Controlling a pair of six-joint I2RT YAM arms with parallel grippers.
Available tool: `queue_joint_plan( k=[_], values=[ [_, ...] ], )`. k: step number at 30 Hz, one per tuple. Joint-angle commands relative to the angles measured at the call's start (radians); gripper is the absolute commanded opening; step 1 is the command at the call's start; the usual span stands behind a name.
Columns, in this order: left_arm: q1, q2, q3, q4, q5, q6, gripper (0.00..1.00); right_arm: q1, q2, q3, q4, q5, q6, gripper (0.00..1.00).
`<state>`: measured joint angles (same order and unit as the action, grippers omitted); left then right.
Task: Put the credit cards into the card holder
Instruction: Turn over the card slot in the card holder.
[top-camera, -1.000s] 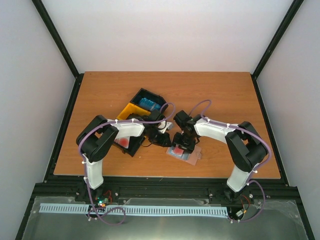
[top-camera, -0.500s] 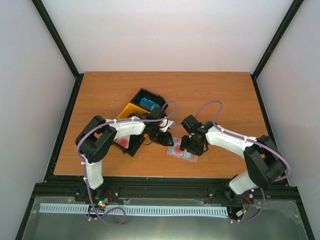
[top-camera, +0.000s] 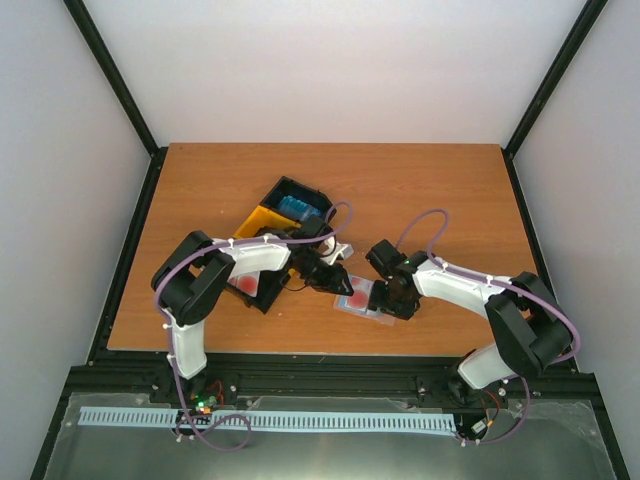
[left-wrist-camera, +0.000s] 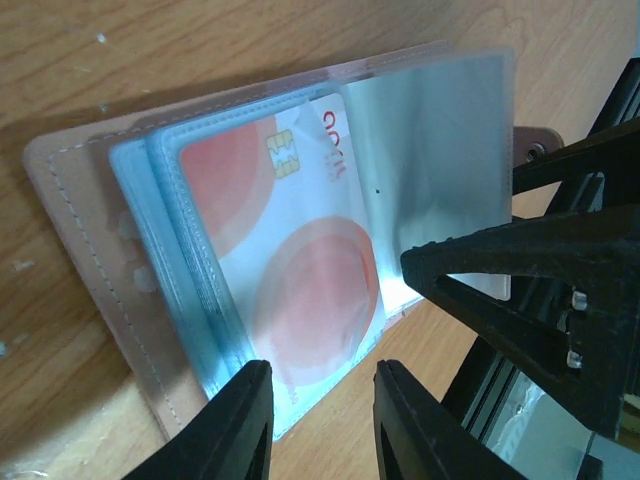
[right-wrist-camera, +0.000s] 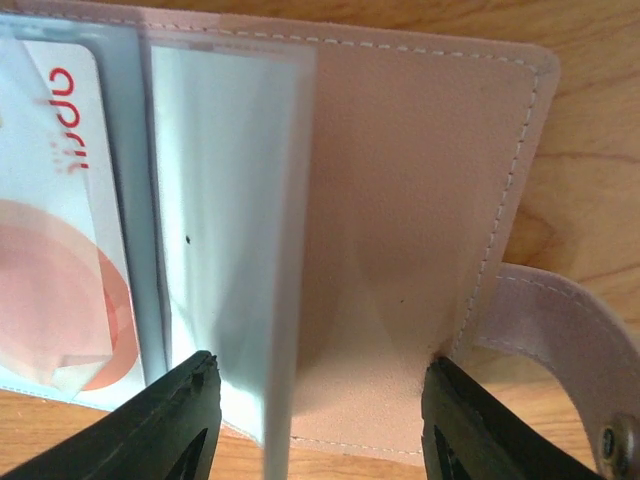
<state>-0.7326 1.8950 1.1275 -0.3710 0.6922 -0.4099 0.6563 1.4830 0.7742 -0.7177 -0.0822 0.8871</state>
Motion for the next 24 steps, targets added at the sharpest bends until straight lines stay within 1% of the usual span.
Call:
queue_joint_plan(
  k=[1, 4, 8, 11, 19, 24],
  values=[
    [-0.011, 0.037, 0.003, 0.043, 0.023, -0.065, 0.3, -0.001, 0.005, -0.025, 0.048, 0.011, 0.002, 0.55],
    [-0.011, 0.061, 0.007, 0.035, 0.012, -0.08, 0.29, -0.001, 0.009, -0.024, 0.052, 0.007, -0.007, 0.52],
    [-0.011, 0.073, 0.011, 0.01, -0.033, -0.093, 0.29, -0.001, 0.005, -0.033, 0.057, 0.01, -0.008, 0.47],
    [-0.01, 0.079, 0.018, -0.002, -0.042, -0.098, 0.3, -0.001, 0.01, -0.04, 0.069, 0.001, -0.01, 0.44],
    [-0.011, 0.081, 0.032, 0.022, 0.058, -0.086, 0.29, -0.001, 0.026, -0.039, 0.093, -0.009, -0.013, 0.43],
    [-0.011, 0.07, 0.031, 0.069, 0.141, -0.076, 0.28, -0.001, 0.025, -0.046, 0.098, -0.01, -0.012, 0.42]
  ],
)
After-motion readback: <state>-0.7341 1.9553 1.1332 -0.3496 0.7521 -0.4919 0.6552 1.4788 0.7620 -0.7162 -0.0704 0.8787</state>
